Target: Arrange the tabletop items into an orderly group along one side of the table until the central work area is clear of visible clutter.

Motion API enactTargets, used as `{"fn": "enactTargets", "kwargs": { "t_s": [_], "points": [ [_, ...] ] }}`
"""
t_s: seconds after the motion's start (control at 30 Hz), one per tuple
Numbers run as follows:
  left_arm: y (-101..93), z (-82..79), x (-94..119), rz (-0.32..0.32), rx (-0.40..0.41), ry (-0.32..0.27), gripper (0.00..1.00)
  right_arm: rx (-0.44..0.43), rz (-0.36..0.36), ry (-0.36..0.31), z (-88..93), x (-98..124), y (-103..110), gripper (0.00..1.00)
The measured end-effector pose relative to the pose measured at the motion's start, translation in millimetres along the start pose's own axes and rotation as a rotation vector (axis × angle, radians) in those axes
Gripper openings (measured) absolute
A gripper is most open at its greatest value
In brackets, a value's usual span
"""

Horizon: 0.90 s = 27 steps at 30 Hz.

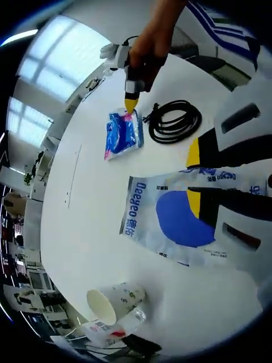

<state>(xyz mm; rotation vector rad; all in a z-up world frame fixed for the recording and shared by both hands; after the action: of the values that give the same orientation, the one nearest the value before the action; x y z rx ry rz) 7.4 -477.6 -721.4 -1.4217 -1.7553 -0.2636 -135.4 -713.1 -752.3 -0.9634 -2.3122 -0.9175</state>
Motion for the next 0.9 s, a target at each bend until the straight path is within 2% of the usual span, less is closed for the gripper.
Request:
{"fn": "enactTargets", "kwargs": {
  "t_s": [0.3, 0.57, 0.73, 0.9],
  "points": [
    [10.7, 23.9, 23.3, -0.01, 0.042, 0.012, 0.1, 0.03, 0.002, 0.006, 3.1, 4.0, -2.3, 0.02],
    [19.1, 31.6, 36.7, -0.021, 0.074, 0.011, 0.11, 0.045, 0.008, 0.0, 1.4, 10.6, -3.9, 0.04],
    [24.7, 35.8, 46.5, -0.034, 0.095, 0.004, 0.11, 0.059, 0.005, -0.006, -0.4, 18.6, 2.9, 0.09],
    [33.9, 48.0, 57.2, -0.06, 0.112, 0.016, 0.12, 0.132, -0.018, -0.003, -0.2, 22.7, 15.2, 0.12]
  ]
}}
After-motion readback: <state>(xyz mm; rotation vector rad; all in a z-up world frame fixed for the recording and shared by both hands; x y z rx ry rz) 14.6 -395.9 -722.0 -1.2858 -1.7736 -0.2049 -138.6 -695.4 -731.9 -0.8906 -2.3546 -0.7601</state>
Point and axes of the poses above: the point that each gripper's makers call its tool centre point, and the gripper's own axes: x roughly backward along the fingers, y roughly to its left, z roughly out of its underside, the point moved 1 cm from there along x, roughly backward along the fingers, and after that the axes turned 2 degrees about -y, right-handed, at the moved point
